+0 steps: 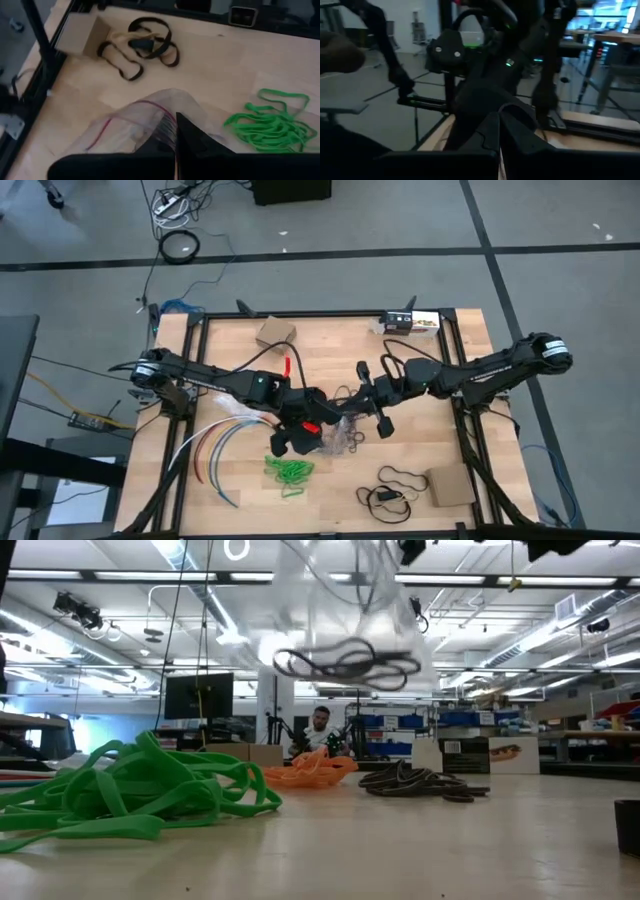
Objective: Sort rubber bands
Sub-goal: Put the purple rubber band into the transparent zip bag
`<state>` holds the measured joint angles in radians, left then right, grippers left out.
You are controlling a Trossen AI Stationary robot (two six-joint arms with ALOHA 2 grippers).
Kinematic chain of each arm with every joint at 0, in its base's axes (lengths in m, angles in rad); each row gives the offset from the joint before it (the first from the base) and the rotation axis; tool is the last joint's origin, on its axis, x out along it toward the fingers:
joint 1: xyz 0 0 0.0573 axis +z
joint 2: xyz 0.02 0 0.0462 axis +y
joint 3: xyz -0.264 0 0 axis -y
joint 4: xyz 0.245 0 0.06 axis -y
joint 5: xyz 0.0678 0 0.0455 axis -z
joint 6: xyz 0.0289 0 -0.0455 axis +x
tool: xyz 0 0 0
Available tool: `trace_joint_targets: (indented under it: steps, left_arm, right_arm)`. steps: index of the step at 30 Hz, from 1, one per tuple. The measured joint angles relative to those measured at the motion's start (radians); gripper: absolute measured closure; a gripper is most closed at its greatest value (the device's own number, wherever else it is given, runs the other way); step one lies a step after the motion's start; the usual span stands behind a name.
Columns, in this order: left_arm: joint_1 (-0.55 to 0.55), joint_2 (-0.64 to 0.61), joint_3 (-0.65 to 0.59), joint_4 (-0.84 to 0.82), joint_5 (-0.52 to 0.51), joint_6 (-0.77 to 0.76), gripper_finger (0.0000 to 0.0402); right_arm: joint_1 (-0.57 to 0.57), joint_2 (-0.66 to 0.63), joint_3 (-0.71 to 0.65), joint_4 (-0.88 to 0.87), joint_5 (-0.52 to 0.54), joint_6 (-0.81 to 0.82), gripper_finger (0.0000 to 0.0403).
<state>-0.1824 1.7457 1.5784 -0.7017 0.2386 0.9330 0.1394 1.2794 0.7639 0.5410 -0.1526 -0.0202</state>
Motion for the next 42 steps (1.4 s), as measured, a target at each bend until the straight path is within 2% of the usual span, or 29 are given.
trace_joint_targets:
  steps: [25,34,37,40,42]
  left_arm:
    - [-0.006,0.006,0.016,0.064,-0.055,0.089,0.0401]
    - [-0.006,0.006,0.02,0.113,-0.097,0.102,0.0401]
    - [-0.001,0.015,0.019,0.118,-0.151,0.087,0.0401]
    - [0.016,0.017,0.017,0.142,-0.221,0.084,0.0401]
    - [0.021,0.011,0.025,0.14,-0.211,0.088,0.0401]
  right_arm:
    - [0.071,0.008,0.027,0.025,0.01,0.088,0.0403]
    - [0.077,0.014,0.027,0.18,-0.006,0.06,0.0403]
    - [0.074,0.015,0.034,0.169,-0.032,0.089,0.0403]
    - [0.081,0.02,0.03,0.077,-0.063,0.12,0.0403]
    - [0.082,0.017,0.03,0.032,-0.055,0.146,0.0403]
